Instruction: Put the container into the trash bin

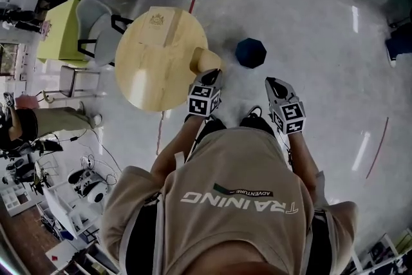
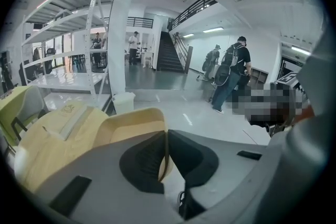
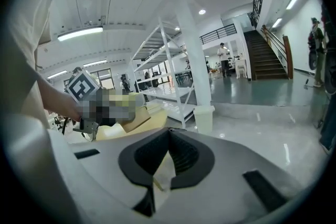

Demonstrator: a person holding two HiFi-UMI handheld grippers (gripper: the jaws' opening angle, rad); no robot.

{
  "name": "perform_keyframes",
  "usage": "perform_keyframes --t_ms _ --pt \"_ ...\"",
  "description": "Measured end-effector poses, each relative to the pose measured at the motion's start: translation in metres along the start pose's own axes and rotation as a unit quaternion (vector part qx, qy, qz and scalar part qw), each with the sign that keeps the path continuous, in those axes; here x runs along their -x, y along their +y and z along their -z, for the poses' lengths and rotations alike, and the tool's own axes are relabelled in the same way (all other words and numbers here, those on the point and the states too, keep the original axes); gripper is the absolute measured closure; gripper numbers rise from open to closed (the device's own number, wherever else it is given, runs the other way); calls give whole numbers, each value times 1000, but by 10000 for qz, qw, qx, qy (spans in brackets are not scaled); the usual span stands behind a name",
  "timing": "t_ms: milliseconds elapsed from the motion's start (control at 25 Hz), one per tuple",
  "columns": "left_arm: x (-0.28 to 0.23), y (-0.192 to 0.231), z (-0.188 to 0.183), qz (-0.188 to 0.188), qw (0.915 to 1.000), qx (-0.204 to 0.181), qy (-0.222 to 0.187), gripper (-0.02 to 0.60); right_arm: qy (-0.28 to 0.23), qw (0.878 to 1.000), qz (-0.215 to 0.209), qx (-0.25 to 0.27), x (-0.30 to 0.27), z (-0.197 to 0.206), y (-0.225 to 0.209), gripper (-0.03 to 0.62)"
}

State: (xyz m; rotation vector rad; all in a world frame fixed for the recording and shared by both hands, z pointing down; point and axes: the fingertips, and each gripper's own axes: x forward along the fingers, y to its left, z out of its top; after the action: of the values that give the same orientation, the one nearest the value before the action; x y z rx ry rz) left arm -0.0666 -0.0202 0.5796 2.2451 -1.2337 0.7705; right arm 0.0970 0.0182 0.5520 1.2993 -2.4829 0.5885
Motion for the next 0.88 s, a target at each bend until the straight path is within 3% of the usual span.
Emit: perform_keyframes --t_ms 440,880 --pt "-36 -35 -26 262 9995 -191 59 560 138 9997 -107 -140 -7 8 -35 589" --pt "-77 -29 -55 855 9954 -435 66 560 174 9985 501 -166 -18 -14 -58 589"
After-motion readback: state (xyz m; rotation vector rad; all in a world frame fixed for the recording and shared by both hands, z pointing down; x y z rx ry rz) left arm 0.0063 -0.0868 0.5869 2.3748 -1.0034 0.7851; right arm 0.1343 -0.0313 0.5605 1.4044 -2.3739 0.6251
